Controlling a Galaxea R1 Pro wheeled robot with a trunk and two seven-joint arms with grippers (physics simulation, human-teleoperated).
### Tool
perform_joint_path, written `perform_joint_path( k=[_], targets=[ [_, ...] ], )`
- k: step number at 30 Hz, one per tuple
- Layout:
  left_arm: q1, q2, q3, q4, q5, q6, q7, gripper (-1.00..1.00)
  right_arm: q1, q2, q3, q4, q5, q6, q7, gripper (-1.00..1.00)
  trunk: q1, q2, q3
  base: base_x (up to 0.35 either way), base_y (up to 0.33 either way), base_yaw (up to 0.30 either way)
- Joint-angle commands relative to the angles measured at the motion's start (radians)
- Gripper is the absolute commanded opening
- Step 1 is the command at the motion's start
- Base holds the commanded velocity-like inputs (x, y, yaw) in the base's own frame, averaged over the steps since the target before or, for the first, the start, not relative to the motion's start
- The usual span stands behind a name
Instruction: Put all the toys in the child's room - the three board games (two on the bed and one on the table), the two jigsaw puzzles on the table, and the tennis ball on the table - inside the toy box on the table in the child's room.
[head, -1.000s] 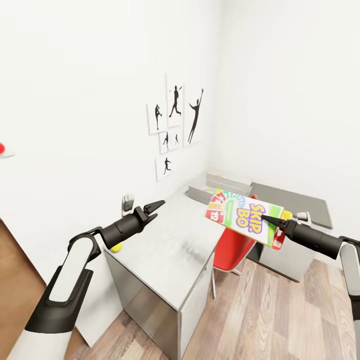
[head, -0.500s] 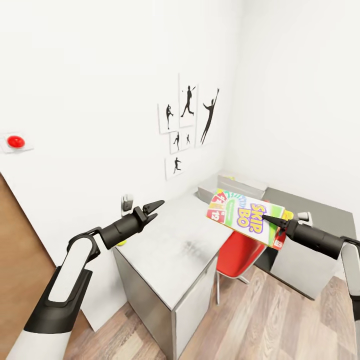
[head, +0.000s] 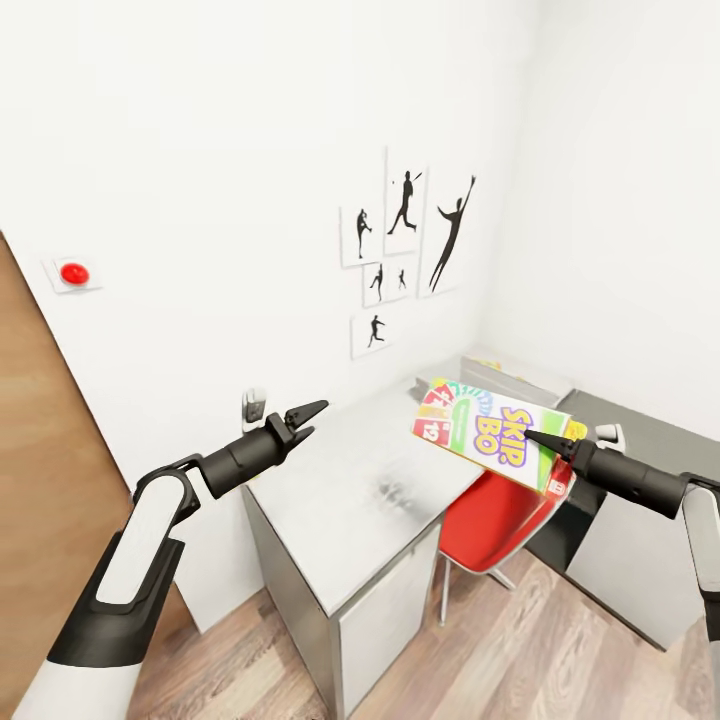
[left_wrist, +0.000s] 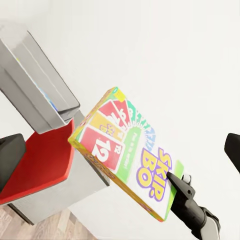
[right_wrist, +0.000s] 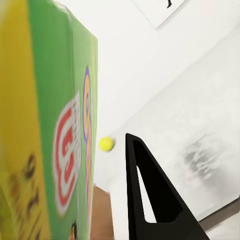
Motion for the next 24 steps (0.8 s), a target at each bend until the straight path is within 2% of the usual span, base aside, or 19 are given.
perform_joint_path(
  k=[1, 7, 24],
  targets=[
    [-0.001, 0.0, -0.001, 0.0, 0.001, 0.002, 0.001, 1.0, -0.001, 0.0, -0.001, 0.0, 0.001, 0.006, 0.005, -1.0, 0.001, -0.002, -0.002, 0.0, -0.315, 0.294],
    [-0.001, 0.0, -0.001, 0.001, 0.001, 0.002, 0.004, 1.0, 0.0, -0.001, -0.001, -0.007, 0.001, 0.006, 0.004, -1.0, 0.001, -0.002, -0.002, 0.0, -0.315, 0.164],
    [-0.001, 0.0, -0.001, 0.004, 0.001, 0.002, 0.005, 1.0, 0.0, 0.0, -0.001, -0.013, 0.001, 0.006, 0.006, -1.0, 0.001, -0.002, -0.002, 0.0, -0.315, 0.01]
  ],
)
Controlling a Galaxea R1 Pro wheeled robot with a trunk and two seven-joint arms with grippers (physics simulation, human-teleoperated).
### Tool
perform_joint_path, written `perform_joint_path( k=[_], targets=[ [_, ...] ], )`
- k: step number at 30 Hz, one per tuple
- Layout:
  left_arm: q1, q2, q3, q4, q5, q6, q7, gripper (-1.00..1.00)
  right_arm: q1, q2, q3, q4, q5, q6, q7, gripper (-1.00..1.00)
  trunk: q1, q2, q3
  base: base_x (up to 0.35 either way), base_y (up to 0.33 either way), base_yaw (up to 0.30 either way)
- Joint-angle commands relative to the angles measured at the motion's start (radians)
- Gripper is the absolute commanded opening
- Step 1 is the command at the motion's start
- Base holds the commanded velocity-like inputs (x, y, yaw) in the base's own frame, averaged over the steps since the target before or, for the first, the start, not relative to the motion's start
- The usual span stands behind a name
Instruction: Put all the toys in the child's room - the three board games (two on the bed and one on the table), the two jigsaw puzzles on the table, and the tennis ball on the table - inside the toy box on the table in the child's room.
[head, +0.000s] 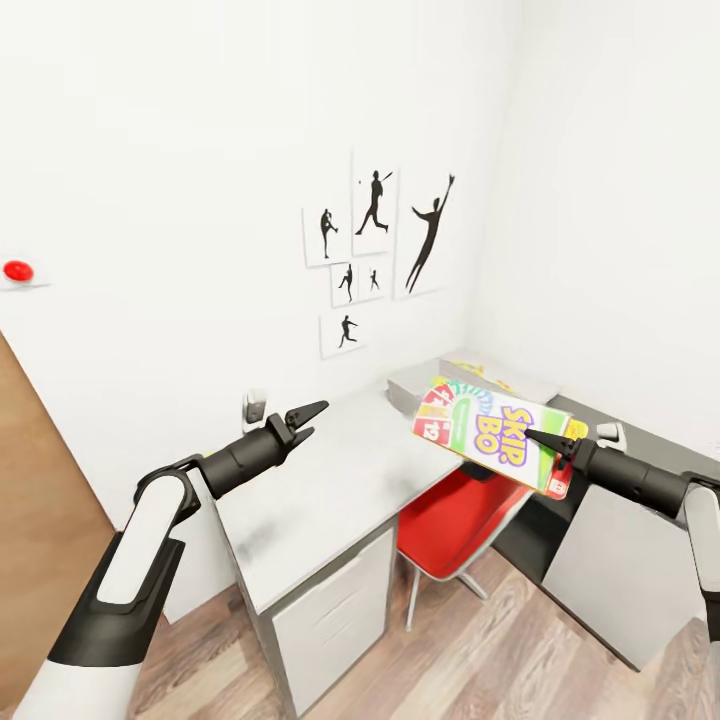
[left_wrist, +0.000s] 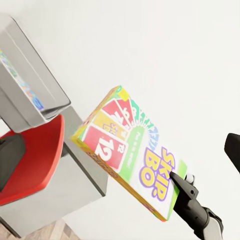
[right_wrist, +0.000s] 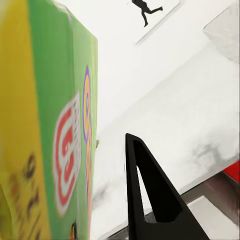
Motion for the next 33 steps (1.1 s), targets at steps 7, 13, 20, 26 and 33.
perform_joint_path(
  k=[7, 13, 20, 26, 33],
  targets=[
    [-0.001, 0.001, -0.001, 0.0, 0.001, 0.001, 0.003, 1.0, -0.001, 0.001, -0.001, 0.0, -0.003, 0.007, 0.004, -1.0, 0.001, -0.002, -0.002, 0.0, -0.315, 0.0],
    [-0.001, 0.0, -0.001, 0.0, 0.001, 0.001, 0.016, 1.0, -0.002, 0.003, -0.001, 0.0, -0.003, 0.007, 0.004, -1.0, 0.001, -0.002, -0.002, 0.0, -0.315, 0.0],
    [0.006, 0.001, 0.0, 0.0, 0.001, -0.009, 0.02, 1.0, -0.002, 0.004, 0.0, 0.0, -0.002, 0.007, 0.003, -1.0, 0.001, -0.002, -0.002, 0.072, -0.301, 0.051],
    [0.009, 0.002, 0.001, 0.001, 0.0, -0.012, 0.021, 1.0, -0.002, 0.005, 0.0, 0.0, -0.002, 0.007, 0.002, -1.0, 0.001, -0.002, -0.002, 0.209, -0.259, 0.062],
    [0.015, 0.002, 0.002, 0.001, -0.015, -0.013, 0.021, 1.0, -0.002, 0.004, -0.001, 0.0, -0.002, 0.007, 0.002, -1.0, 0.001, -0.002, -0.002, 0.239, -0.246, 0.023]
  ],
)
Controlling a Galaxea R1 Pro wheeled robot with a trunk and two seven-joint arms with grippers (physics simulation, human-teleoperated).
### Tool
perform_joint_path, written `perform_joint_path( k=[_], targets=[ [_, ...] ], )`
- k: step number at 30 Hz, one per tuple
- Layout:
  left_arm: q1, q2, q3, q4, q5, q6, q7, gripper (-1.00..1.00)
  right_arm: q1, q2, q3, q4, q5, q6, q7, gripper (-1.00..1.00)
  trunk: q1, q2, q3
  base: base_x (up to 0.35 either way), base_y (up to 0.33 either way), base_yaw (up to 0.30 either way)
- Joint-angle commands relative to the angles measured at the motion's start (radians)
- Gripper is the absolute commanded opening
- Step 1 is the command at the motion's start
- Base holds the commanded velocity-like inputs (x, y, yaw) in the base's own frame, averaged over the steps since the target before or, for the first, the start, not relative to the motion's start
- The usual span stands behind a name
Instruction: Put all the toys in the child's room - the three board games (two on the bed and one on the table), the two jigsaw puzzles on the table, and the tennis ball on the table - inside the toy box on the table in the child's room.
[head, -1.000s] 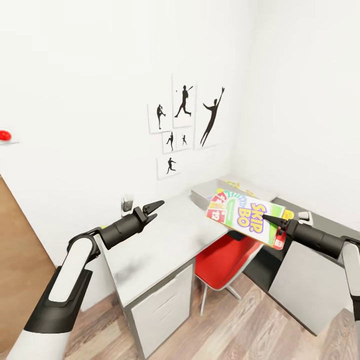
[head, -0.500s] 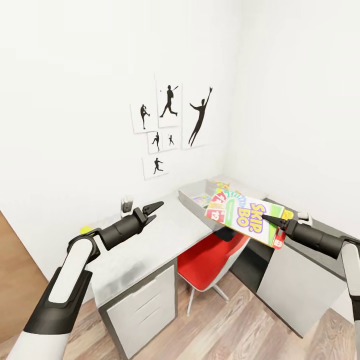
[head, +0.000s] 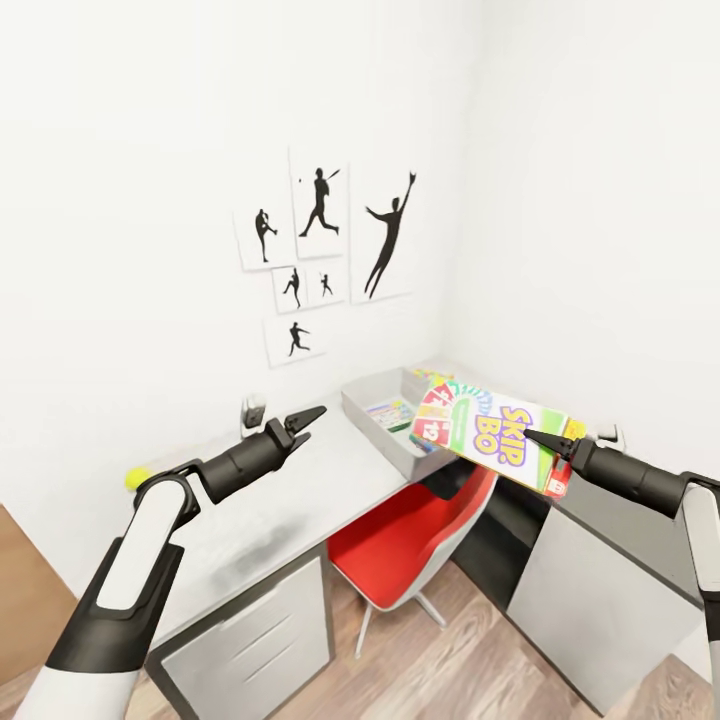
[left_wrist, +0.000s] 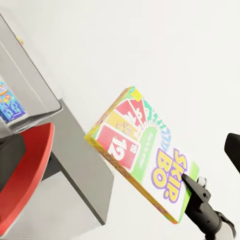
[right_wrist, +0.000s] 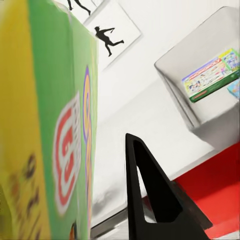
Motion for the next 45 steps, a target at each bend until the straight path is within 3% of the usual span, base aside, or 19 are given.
perform_joint_path(
  k=[1, 10, 26, 45],
  targets=[
    [-0.001, 0.0, -0.001, 0.0, -0.002, 0.002, 0.003, 1.0, -0.001, 0.0, -0.001, 0.0, -0.005, 0.008, 0.005, -1.0, 0.001, -0.002, -0.002, 0.243, -0.243, 0.065],
    [0.001, 0.0, -0.001, 0.0, -0.031, 0.001, 0.004, 1.0, -0.001, 0.0, -0.001, 0.0, -0.005, 0.008, 0.005, -1.0, 0.001, -0.002, -0.002, 0.248, -0.236, 0.142],
    [0.001, -0.001, -0.001, 0.0, -0.033, 0.001, 0.007, 1.0, -0.001, 0.001, -0.001, 0.0, -0.005, 0.008, 0.004, -1.0, 0.001, -0.002, -0.002, 0.228, -0.234, 0.116],
    [0.001, -0.002, 0.0, 0.0, -0.029, 0.002, 0.048, 1.0, -0.001, 0.005, -0.001, 0.0, -0.005, 0.008, 0.002, -1.0, 0.001, -0.002, -0.002, 0.037, -0.05, 0.264]
  ],
)
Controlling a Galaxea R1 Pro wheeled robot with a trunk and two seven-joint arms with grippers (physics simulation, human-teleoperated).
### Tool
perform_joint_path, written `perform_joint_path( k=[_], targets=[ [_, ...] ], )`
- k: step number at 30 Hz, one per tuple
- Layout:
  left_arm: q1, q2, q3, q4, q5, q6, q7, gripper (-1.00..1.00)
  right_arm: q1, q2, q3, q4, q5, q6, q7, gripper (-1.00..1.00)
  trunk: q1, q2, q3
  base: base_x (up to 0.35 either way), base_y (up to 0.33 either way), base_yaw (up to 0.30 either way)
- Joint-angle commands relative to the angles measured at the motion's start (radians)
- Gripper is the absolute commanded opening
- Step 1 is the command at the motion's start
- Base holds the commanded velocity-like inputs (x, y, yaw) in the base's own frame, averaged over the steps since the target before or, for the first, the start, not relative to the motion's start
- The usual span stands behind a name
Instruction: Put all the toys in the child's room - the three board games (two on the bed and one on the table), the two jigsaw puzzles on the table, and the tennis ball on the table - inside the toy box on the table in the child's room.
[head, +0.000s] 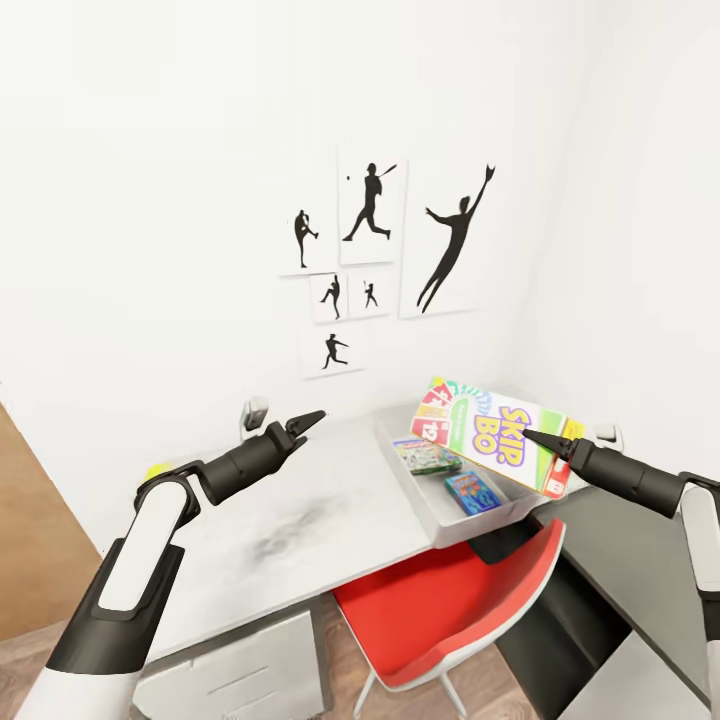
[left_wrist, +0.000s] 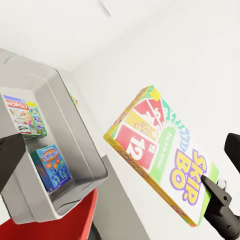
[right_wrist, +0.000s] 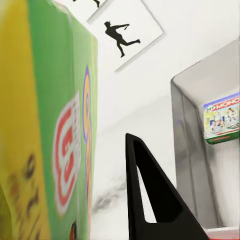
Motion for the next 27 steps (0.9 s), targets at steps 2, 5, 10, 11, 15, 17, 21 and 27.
perform_joint_path(
  k=[2, 5, 10, 11, 15, 17, 21, 27],
  targets=[
    [-0.001, 0.001, -0.001, 0.0, 0.011, 0.002, 0.01, 1.0, -0.001, 0.0, -0.001, 0.0, -0.004, 0.008, 0.005, -1.0, 0.001, -0.002, -0.002, 0.003, -0.004, 0.278],
    [-0.001, 0.001, -0.001, 0.0, 0.012, 0.002, 0.011, 1.0, -0.001, 0.001, -0.001, 0.0, -0.004, 0.008, 0.005, -1.0, 0.001, -0.002, -0.002, 0.002, -0.003, 0.278],
    [-0.001, 0.001, -0.001, -0.001, 0.015, 0.002, 0.012, 1.0, -0.001, 0.002, -0.001, 0.0, -0.004, 0.008, 0.004, -1.0, 0.001, -0.002, -0.002, 0.001, -0.001, 0.265],
    [-0.001, 0.001, -0.001, -0.001, 0.015, 0.002, 0.012, 1.0, -0.001, 0.002, -0.001, 0.0, -0.004, 0.008, 0.005, -1.0, 0.001, -0.002, -0.002, 0.0, -0.001, 0.181],
    [-0.001, 0.002, -0.001, -0.001, 0.016, 0.002, 0.012, 1.0, -0.001, 0.002, -0.001, 0.0, -0.004, 0.008, 0.005, -1.0, 0.001, -0.002, -0.002, 0.0, 0.0, 0.125],
    [-0.001, 0.002, 0.0, -0.002, 0.016, 0.002, 0.012, 1.0, -0.001, 0.002, -0.001, 0.0, -0.004, 0.008, 0.005, -1.0, 0.001, -0.002, -0.002, 0.006, -0.004, 0.067],
    [-0.001, 0.002, 0.0, -0.002, 0.015, 0.002, 0.012, 1.0, -0.001, 0.002, -0.001, 0.0, -0.004, 0.008, 0.005, -1.0, 0.001, -0.002, -0.002, 0.074, -0.05, 0.039],
    [-0.001, 0.002, 0.001, -0.002, 0.015, 0.002, 0.01, 1.0, -0.001, 0.006, -0.001, 0.0, -0.003, 0.008, 0.004, -1.0, 0.001, -0.002, -0.002, 0.214, -0.115, 0.013]
  ],
)
